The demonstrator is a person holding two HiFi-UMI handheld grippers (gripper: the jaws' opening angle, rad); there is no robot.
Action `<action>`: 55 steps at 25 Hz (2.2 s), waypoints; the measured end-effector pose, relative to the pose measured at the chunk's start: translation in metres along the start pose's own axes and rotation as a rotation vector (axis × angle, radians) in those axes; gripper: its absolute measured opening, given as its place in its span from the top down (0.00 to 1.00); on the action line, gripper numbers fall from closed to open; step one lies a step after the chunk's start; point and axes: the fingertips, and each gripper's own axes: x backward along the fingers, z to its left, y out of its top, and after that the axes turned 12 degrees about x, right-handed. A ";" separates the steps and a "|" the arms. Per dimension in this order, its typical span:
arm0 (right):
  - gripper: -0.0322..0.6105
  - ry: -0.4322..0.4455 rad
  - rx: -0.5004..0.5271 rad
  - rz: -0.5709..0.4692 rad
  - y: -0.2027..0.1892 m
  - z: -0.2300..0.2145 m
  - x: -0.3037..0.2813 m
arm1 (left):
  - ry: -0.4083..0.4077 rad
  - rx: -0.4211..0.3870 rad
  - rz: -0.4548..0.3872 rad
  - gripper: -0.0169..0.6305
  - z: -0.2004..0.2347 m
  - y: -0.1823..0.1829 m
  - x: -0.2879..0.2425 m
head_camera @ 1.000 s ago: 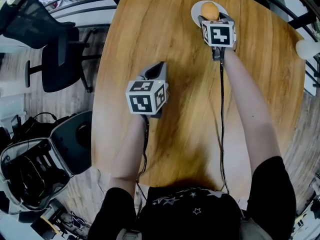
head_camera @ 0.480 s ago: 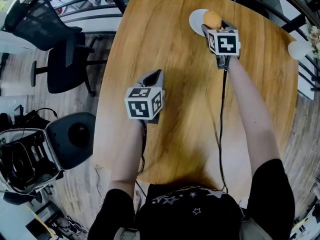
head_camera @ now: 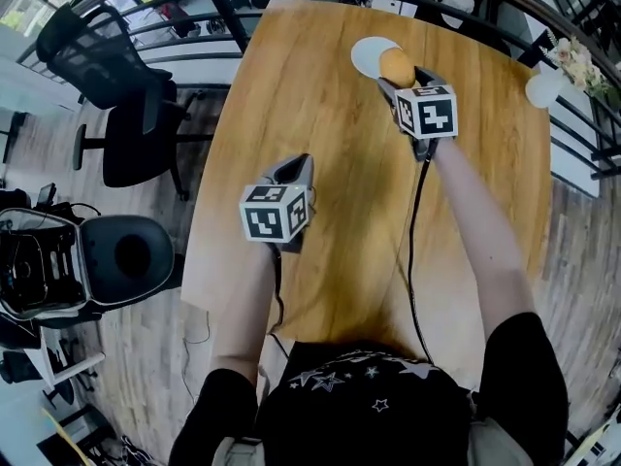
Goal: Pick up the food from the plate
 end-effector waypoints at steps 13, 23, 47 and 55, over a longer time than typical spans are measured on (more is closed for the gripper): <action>0.45 0.112 -0.030 -0.088 -0.015 0.037 0.117 | -0.005 -0.030 -0.018 0.97 -0.072 -0.041 0.065; 0.44 0.221 -0.018 -0.167 -0.055 0.049 0.211 | 0.040 0.016 -0.073 0.97 -0.139 -0.095 0.100; 0.44 0.306 -0.069 -0.292 -0.141 0.111 0.412 | 0.101 0.048 -0.132 0.97 -0.226 -0.264 0.259; 0.44 0.314 -0.087 -0.314 -0.163 0.139 0.469 | 0.097 0.034 -0.145 0.97 -0.253 -0.305 0.299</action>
